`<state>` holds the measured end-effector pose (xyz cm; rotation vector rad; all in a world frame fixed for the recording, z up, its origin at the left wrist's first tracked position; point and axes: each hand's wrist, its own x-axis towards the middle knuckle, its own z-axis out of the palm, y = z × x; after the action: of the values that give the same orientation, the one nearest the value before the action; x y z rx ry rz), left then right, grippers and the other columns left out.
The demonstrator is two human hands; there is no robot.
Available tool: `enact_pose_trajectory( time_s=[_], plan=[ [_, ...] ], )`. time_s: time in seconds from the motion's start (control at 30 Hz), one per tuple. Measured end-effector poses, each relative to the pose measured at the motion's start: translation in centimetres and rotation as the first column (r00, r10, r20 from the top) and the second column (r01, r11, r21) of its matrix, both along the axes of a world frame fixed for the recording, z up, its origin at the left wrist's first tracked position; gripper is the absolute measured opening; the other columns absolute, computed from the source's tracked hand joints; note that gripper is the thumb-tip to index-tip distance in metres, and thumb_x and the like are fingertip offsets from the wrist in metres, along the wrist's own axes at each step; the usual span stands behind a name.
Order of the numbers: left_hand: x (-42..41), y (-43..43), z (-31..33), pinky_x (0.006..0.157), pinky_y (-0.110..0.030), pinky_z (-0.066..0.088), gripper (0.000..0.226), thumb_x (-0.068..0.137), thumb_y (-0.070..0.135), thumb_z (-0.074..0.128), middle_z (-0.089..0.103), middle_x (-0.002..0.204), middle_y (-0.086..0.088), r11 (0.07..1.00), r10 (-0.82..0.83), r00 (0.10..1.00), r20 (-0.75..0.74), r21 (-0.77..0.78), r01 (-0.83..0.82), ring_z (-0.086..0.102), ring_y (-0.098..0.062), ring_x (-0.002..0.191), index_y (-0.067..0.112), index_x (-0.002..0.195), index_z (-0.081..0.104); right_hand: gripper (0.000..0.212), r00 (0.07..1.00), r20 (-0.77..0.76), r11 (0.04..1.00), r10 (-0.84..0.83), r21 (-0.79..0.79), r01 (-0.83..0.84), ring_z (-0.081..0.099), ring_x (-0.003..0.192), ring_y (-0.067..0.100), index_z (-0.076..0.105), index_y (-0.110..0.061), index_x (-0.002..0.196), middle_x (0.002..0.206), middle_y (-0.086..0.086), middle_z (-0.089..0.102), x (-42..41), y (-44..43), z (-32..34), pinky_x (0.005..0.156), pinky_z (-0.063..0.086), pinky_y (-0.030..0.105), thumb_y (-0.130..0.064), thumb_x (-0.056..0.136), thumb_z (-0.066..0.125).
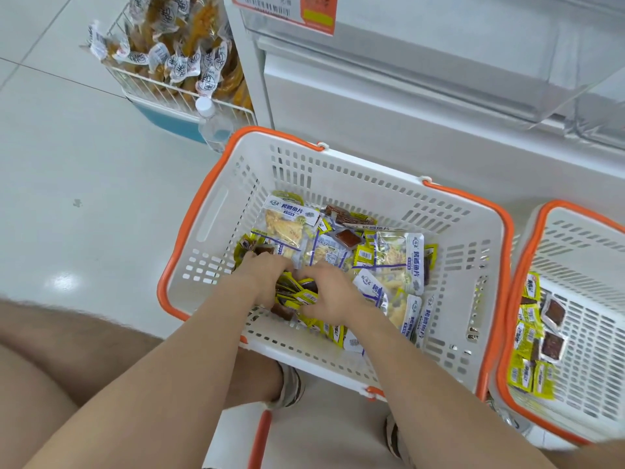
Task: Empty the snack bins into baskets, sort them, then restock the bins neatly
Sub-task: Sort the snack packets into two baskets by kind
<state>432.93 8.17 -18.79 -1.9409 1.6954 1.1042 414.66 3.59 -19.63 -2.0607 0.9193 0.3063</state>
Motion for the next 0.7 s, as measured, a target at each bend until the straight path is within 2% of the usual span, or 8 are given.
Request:
enact_pose_trajectory(
  time_s=[0.1, 0.17, 0.3, 0.43, 0.5, 0.57, 0.63, 0.7],
  plan=[
    [1.8, -0.3, -0.2, 0.085, -0.033, 0.048, 0.043, 0.065, 0.020, 0.093, 0.070, 0.098, 0.012, 0.977, 0.207, 0.963, -0.174, -0.012, -0.213, 0.066, -0.020, 0.100, 0.039, 0.095, 0.068, 0.058, 0.990, 0.081, 0.992, -0.116, 0.053, 0.112, 0.064, 0.109, 0.021, 0.065, -0.024, 0.133, 0.120, -0.001, 0.068, -0.7, -0.5, 0.7, 0.090, 0.053, 0.037, -0.028, 0.079, 0.085],
    [2.9, -0.9, 0.8, 0.088, -0.032, 0.051, 0.044, 0.069, 0.012, 0.095, 0.071, 0.104, 0.008, 0.939, 0.329, 0.895, -0.303, 0.000, -0.345, 0.068, -0.016, 0.102, 0.027, 0.104, 0.073, 0.055, 0.954, 0.147, 0.963, -0.261, 0.112, 0.246, 0.066, 0.110, 0.016, 0.065, -0.024, 0.131, 0.121, -0.006, 0.070, -1.2, -1.0, 1.4, 0.092, 0.054, 0.036, -0.023, 0.080, 0.084],
    [3.3, -2.6, 3.4, 0.099, -0.048, 0.057, 0.052, 0.070, 0.027, 0.097, 0.076, 0.112, 0.002, 0.852, 0.454, 0.749, -0.482, -0.011, -0.524, 0.073, -0.019, 0.100, 0.027, 0.117, 0.075, 0.070, 0.859, 0.209, 0.883, -0.467, 0.168, 0.439, 0.060, 0.123, 0.009, 0.060, -0.026, 0.138, 0.135, -0.010, 0.064, -1.9, -2.2, 3.5, 0.100, 0.050, 0.034, -0.038, 0.075, 0.087],
    [1.5, -3.6, 4.8, 0.103, -0.050, 0.056, 0.085, 0.060, 0.067, 0.091, 0.072, 0.126, 0.002, 0.744, 0.524, 0.591, -0.614, -0.009, -0.668, 0.070, -0.022, 0.115, 0.033, 0.134, 0.065, 0.054, 0.753, 0.263, 0.797, -0.604, 0.219, 0.563, 0.072, 0.089, 0.002, 0.067, -0.026, 0.121, 0.104, -0.012, 0.076, -3.2, -3.9, 5.8, 0.075, 0.055, 0.018, -0.023, 0.073, 0.091],
    [-0.5, -3.7, 6.4, 0.100, -0.047, 0.058, 0.068, 0.078, 0.053, 0.087, 0.074, 0.121, 0.001, 0.692, 0.533, 0.507, -0.678, 0.004, -0.722, 0.070, -0.021, 0.116, 0.025, 0.134, 0.062, 0.048, 0.719, 0.292, 0.775, -0.631, 0.212, 0.595, 0.073, 0.078, 0.004, 0.069, -0.026, 0.112, 0.092, -0.010, 0.078, -4.0, -4.8, 7.4, 0.068, 0.057, 0.021, -0.016, 0.071, 0.091],
    [-2.6, -3.7, 7.5, 0.089, -0.048, 0.062, 0.042, 0.093, 0.038, 0.079, 0.075, 0.115, -0.003, 0.648, 0.541, 0.468, -0.699, -0.007, -0.761, 0.074, -0.026, 0.105, 0.027, 0.129, 0.060, 0.044, 0.693, 0.302, 0.755, -0.655, 0.214, 0.620, 0.074, 0.072, 0.006, 0.069, -0.025, 0.105, 0.085, -0.008, 0.078, -4.9, -5.7, 9.0, 0.067, 0.059, 0.026, -0.014, 0.070, 0.092],
    [-4.8, -4.0, 8.1, 0.087, -0.057, 0.061, 0.061, 0.085, 0.058, 0.080, 0.069, 0.130, -0.003, 0.599, 0.542, 0.425, -0.725, -0.022, -0.801, 0.071, -0.031, 0.111, 0.033, 0.136, 0.057, 0.045, 0.693, 0.274, 0.744, -0.667, 0.199, 0.637, 0.075, 0.074, 0.008, 0.069, -0.023, 0.107, 0.086, -0.007, 0.078, -6.2, -6.6, 10.7, 0.072, 0.061, 0.030, -0.017, 0.069, 0.093],
    [-7.2, -4.4, 9.3, 0.088, -0.047, 0.061, 0.055, 0.088, 0.059, 0.077, 0.065, 0.125, 0.008, 0.597, 0.517, 0.440, -0.734, -0.059, -0.800, 0.068, -0.013, 0.109, 0.033, 0.131, 0.055, 0.048, 0.700, 0.236, 0.738, -0.674, 0.195, 0.645, 0.076, 0.080, 0.013, 0.072, -0.023, 0.107, 0.088, -0.005, 0.079, -7.7, -7.3, 12.4, 0.080, 0.063, 0.039, -0.021, 0.064, 0.093]
  ],
)
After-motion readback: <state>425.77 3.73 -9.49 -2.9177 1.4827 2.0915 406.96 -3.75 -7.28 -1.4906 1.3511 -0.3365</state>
